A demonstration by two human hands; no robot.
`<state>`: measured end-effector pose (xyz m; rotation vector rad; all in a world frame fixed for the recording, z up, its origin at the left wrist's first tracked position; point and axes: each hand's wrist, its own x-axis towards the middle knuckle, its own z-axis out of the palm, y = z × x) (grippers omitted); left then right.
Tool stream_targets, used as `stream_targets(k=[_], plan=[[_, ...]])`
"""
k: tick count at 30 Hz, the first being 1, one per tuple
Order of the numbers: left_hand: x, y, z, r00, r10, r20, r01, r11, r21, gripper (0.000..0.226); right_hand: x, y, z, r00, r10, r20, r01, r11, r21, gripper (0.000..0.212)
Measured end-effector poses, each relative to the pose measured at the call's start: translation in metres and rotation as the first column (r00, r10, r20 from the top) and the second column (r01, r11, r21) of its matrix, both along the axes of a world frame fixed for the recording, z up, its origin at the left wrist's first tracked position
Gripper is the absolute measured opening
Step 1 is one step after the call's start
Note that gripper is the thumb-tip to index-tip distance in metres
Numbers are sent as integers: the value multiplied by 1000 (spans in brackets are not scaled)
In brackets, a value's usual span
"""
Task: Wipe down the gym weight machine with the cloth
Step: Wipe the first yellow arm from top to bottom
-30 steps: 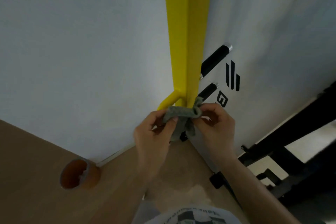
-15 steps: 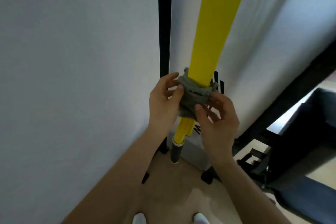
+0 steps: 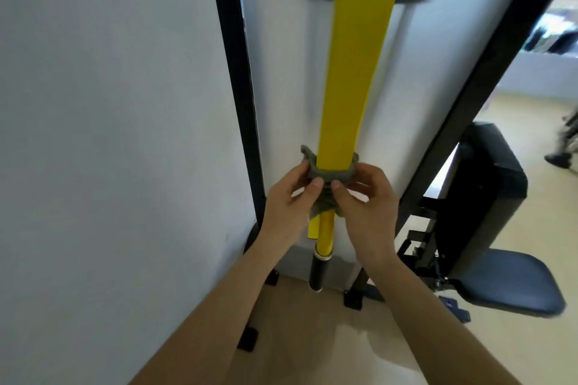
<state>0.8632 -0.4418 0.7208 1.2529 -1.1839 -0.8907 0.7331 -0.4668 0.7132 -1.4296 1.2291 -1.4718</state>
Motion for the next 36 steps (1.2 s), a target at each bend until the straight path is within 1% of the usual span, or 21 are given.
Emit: stream_targets(k=[4,8,12,15,18,20,22,24,27,29,32,36], plan=[[2,-8,18,999,4,33,-2,997,-81,37,-2,-2,17,1000,-12,12,13,997,-71,34],[6,-11,31,998,-50,22,53,987,-151,41,1,7,33,999,-44,23,46,989,-140,42],[18,-23,54,991,-124,51,133,962,-237,41,14,11,55,990,-142,8,140,963,-232,48],[30,-35,75,979,-189,77,203,938,-282,41,26,11,76,971,-240,18,233,924,-304,46],[39,-45,98,968,-235,94,253,909,-332,38,35,9,97,947,-317,48,311,870,-383,43],[43,-52,115,961,-265,78,275,890,-365,38,41,6,112,929,-368,38,344,824,-450,45],[45,-56,134,956,-281,83,290,866,-407,39,44,4,127,907,-421,2,359,771,-525,48],[45,-61,153,952,-289,96,301,841,-449,40,44,-1,142,876,-477,-65,345,716,-607,49],[43,-65,180,953,-287,94,293,804,-518,41,41,-8,168,798,-582,-159,333,645,-688,59],[41,-66,197,957,-276,90,278,783,-557,41,40,-14,188,756,-631,-177,310,582,-752,62],[35,-66,220,960,-267,78,261,762,-593,40,35,-24,213,751,-636,-178,248,521,-817,62],[29,-67,254,969,-236,69,224,731,-644,41,31,-31,244,771,-617,-159,224,496,-839,60]])
